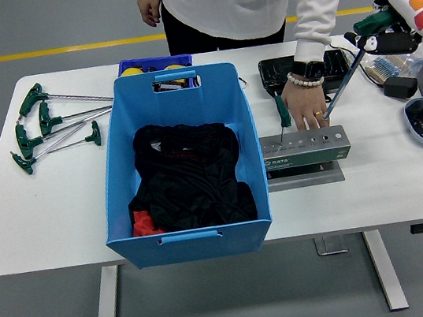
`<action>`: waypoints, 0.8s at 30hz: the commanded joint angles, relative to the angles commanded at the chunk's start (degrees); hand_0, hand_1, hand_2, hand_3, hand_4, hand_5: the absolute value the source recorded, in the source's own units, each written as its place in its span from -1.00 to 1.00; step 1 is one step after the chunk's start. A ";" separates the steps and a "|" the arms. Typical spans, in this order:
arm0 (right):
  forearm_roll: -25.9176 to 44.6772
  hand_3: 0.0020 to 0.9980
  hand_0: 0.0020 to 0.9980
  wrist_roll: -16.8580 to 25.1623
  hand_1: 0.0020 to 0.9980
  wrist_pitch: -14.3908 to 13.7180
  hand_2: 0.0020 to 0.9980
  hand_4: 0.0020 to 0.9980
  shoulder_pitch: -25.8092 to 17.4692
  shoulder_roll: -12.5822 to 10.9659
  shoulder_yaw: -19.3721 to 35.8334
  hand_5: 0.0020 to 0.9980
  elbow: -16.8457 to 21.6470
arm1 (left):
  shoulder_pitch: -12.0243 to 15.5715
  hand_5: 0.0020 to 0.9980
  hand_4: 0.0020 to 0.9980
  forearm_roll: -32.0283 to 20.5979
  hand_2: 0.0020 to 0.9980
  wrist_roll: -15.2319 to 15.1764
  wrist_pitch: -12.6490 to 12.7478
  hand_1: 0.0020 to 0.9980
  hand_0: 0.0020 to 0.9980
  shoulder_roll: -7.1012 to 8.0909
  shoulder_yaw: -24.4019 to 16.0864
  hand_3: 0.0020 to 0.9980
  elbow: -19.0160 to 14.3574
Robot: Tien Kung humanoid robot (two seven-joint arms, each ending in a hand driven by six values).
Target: Lift tool from toolbox,place it in box,lift tool from toolbox,place it in box
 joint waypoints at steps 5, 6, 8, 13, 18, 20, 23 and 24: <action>-1.16 -1.00 -0.99 -0.29 -1.00 -0.09 -1.00 0.39 0.19 -0.68 1.29 -0.06 3.62 | -0.02 0.14 0.39 -0.02 0.60 -0.03 -0.02 0.57 0.54 0.06 0.01 0.41 0.00; -1.44 -1.00 -0.99 -0.35 -1.00 -0.12 -1.00 0.39 0.22 -0.76 1.60 -0.06 4.44 | -0.03 0.14 0.39 0.04 0.60 -0.02 -0.01 0.57 0.54 0.06 -0.06 0.41 0.00; -1.92 -1.00 -0.99 -0.44 -1.00 -0.15 -1.00 0.40 0.31 -0.91 2.02 -0.06 5.78 | -0.05 0.14 0.39 0.03 0.60 -0.01 0.00 0.57 0.54 0.05 -0.06 0.42 0.00; -3.03 -1.00 -0.99 -0.65 -1.00 -0.15 -1.00 0.40 0.76 -0.88 2.83 -0.06 9.31 | -0.06 0.14 0.39 -0.15 0.60 -0.01 0.04 0.57 0.54 0.02 0.01 0.42 0.00; -4.25 -1.00 -0.99 -0.65 -1.00 -0.41 -1.00 0.36 1.64 -0.05 1.69 -0.07 14.42 | -0.05 0.15 0.39 -0.06 0.60 0.05 0.03 0.57 0.54 0.01 0.02 0.42 0.00; -4.66 -1.00 -0.99 -0.66 -1.00 -0.48 -1.00 0.36 1.91 0.34 0.99 -0.05 16.26 | -0.06 0.15 0.40 -0.02 0.60 0.07 0.02 0.57 0.54 0.01 0.05 0.42 0.00; -5.40 -1.00 -0.99 -0.79 -1.00 -0.62 -1.00 0.36 2.59 1.09 -0.80 -0.05 19.52 | -0.05 0.15 0.40 0.07 0.60 0.08 0.02 0.57 0.54 0.03 0.00 0.42 0.00; -5.46 -1.00 -0.99 -0.79 -1.00 -0.65 -1.00 0.36 2.90 1.39 -1.57 -0.05 20.63 | -0.04 0.15 0.40 0.04 0.60 0.08 0.02 0.57 0.54 0.04 0.02 0.42 0.00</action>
